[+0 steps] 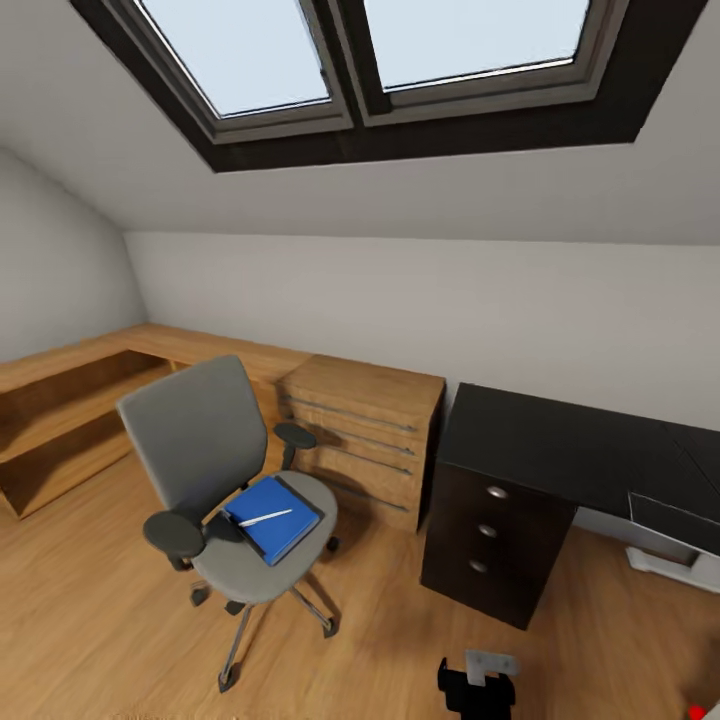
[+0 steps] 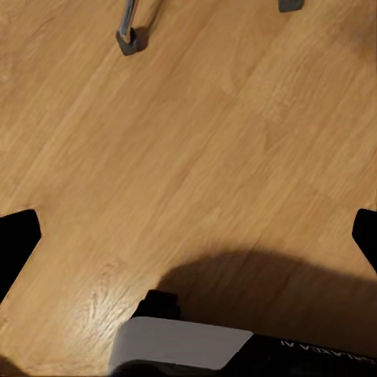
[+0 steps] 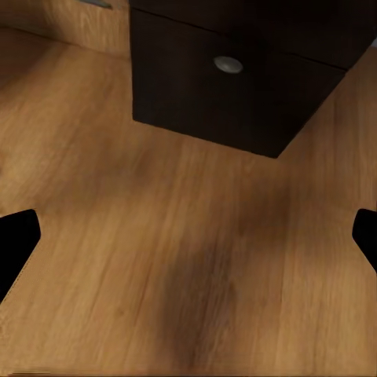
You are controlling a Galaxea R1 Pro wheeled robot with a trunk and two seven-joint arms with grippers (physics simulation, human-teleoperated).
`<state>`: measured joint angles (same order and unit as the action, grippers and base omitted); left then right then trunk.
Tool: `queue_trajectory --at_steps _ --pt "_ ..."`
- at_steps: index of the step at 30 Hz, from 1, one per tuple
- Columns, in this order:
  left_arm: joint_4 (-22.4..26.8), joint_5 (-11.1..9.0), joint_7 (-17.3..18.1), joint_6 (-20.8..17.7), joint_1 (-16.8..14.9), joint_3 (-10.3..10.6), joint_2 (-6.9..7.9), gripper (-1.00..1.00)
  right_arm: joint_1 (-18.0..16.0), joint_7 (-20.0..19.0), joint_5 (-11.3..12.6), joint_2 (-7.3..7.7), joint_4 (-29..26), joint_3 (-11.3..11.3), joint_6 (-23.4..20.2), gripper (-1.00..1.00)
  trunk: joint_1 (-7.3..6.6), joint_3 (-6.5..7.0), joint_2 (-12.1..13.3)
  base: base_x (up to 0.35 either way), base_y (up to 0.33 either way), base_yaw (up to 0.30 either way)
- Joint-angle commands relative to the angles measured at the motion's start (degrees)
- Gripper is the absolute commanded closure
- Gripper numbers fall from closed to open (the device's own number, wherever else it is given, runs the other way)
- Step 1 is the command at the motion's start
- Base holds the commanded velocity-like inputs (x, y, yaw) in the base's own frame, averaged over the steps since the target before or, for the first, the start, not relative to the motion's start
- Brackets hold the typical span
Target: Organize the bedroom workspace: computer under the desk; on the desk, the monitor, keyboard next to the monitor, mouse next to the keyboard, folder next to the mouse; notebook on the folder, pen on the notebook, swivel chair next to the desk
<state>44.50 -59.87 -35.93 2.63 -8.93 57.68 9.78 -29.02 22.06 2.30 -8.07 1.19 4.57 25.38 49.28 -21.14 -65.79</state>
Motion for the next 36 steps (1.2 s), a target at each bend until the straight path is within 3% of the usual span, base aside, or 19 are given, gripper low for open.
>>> queue_trajectory --at_steps 1,6,21,36 --pt "-0.7 -0.4 -0.3 0.3 -0.1 0.4 -0.32 -1.00 -0.1 0.3 0.2 -0.02 0.1 0.4 0.2 -1.00 0.01 -0.13 0.0 0.000 0.130 0.203" --pt "-5.0 -0.1 -0.4 0.3 -0.1 0.1 -2.35 -1.00 -0.1 0.3 0.2 -0.02 0.1 0.4 0.2 -1.00 0.01 -0.39 0.0 0.000 0.050 0.107" --pt "-5.6 -0.3 -0.4 0.3 -0.1 -0.2 -2.49 -1.00 0.0 0.2 0.0 0.18 0.0 0.4 0.3 -1.00 0.01 -0.46 0.0 0.000 0.002 0.015" --pt "-7.0 -0.3 -0.4 0.6 -0.1 -0.2 -2.67 -1.00 0.2 0.2 -0.1 0.15 0.1 0.4 0.9 -1.00 0.01 -0.47 0.0 0.000 0.000 0.243"
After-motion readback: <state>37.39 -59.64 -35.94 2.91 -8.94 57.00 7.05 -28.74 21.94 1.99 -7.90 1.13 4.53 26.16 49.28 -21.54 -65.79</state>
